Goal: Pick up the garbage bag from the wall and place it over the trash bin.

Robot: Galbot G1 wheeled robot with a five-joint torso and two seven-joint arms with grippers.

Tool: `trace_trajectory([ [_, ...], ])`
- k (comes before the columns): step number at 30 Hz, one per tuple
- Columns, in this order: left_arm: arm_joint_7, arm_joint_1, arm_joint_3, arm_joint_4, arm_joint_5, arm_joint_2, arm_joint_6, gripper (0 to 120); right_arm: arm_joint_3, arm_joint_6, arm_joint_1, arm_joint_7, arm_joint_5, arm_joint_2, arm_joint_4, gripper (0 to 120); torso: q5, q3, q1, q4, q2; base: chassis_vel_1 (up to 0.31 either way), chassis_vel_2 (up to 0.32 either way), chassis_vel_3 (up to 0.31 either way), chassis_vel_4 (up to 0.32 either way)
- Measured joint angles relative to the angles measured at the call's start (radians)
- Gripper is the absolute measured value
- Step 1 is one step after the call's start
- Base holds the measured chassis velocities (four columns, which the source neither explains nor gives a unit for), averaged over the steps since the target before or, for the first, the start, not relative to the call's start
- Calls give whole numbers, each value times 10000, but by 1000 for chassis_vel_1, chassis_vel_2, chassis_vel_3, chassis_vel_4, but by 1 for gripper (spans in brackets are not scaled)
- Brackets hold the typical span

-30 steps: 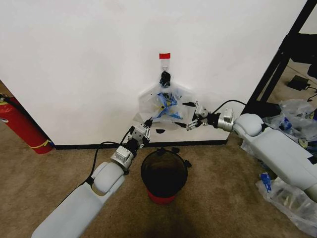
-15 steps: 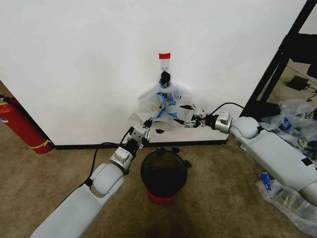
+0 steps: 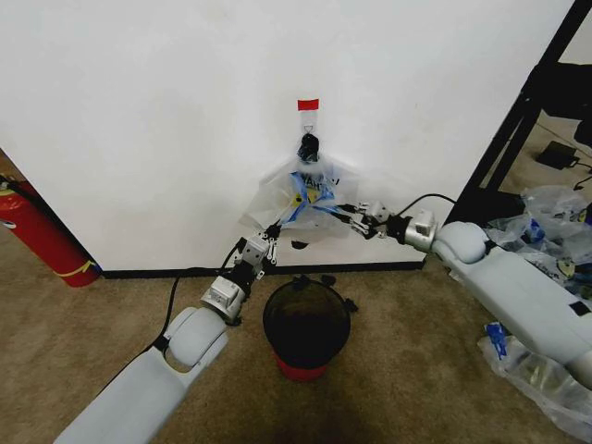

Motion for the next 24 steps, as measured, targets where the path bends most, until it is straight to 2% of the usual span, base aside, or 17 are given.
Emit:
trace_trajectory([
  [3,6,38,-12,-39,21,29,1,0,803,35,-917,-145,216,-452,483,0,1,0,0,-1,0,0,0,0,0],
  [6,7,59,-11,-46,31,31,2,0,1296,58,-1405,-170,262,-620,702,0,1,-1,0,1,0,0,0,0,0],
  [11,14,321,-84,-70,80,-2,-6,0,2576,409,-3000,-271,661,-896,1234,0,-3,-1,0,4,1,0,0,0,0],
  [12,14,321,-84,-70,80,-2,-6,0,2576,409,-3000,-271,661,-896,1234,0,-3,-1,0,4,1,0,0,0,0],
  [15,7,788,-261,-224,87,-38,-52,0,3439,667,-4306,-362,1166,-831,1491,0,3,-2,0,4,1,0,0,0,0],
  [16,-9,1007,-324,-299,100,-49,-82,0,3735,737,-4783,-365,1385,-755,1593,0,-2,-1,0,-4,2,0,0,0,0],
  [19,-67,1423,-416,-452,141,-64,-146,0,4090,816,-5356,-359,1691,-627,1743,0,2,-1,0,-3,2,0,0,0,0],
  [21,-184,2085,-542,-713,167,-97,-269,0,4629,950,-6164,-186,2041,-392,2016,0,-7,-2,-1,7,2,0,0,0,0],
  [24,-338,2494,-650,-1129,163,-226,-478,0,5076,1273,-6870,244,2191,-4,2366,0,1,-1,0,3,2,0,0,0,0],
])
